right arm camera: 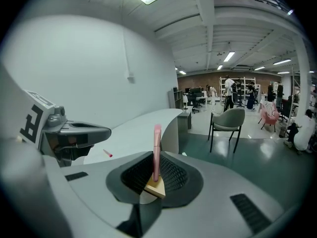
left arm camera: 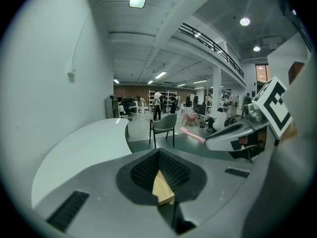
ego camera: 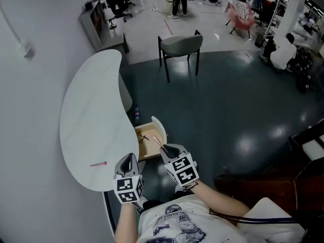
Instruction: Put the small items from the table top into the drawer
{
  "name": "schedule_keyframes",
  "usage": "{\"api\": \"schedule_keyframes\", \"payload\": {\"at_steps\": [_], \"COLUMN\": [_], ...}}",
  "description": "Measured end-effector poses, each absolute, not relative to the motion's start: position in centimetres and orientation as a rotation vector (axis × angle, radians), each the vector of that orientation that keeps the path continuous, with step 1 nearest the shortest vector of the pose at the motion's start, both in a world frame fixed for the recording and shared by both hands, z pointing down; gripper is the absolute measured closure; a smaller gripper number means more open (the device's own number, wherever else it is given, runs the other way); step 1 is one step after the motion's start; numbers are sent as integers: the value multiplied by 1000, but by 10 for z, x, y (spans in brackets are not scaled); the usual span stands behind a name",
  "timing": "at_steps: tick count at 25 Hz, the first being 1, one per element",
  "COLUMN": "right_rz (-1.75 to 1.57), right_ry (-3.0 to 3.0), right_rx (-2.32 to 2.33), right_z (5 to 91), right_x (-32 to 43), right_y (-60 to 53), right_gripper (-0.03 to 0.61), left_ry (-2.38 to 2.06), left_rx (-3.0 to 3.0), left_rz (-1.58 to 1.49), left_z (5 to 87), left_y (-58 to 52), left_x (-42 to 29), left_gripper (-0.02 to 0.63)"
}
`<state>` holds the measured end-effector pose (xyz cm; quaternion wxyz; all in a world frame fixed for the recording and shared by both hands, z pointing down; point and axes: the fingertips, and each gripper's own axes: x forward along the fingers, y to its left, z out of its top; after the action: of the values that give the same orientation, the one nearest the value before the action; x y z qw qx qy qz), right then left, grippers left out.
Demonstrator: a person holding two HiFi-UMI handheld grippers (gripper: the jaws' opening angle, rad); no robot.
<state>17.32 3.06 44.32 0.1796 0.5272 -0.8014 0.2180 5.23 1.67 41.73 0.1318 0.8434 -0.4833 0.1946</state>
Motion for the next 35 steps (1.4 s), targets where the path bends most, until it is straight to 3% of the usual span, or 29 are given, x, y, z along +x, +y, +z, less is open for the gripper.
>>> {"api": "schedule_keyframes", "payload": {"at_steps": [8, 35], "right_rz": [700, 1051], "right_ry": [-2249, -1961], "right_rx": [1489, 1566], "right_z": [464, 607], "right_x": [199, 150], "right_y": [29, -106], "right_gripper": [523, 523], "left_ry": [-1391, -1079], "left_rx": [2443, 2439], "left_rz": [615, 746], "left_z": [426, 540], "left_y": [11, -147], "left_x": [74, 51], "left_gripper": [594, 594]}}
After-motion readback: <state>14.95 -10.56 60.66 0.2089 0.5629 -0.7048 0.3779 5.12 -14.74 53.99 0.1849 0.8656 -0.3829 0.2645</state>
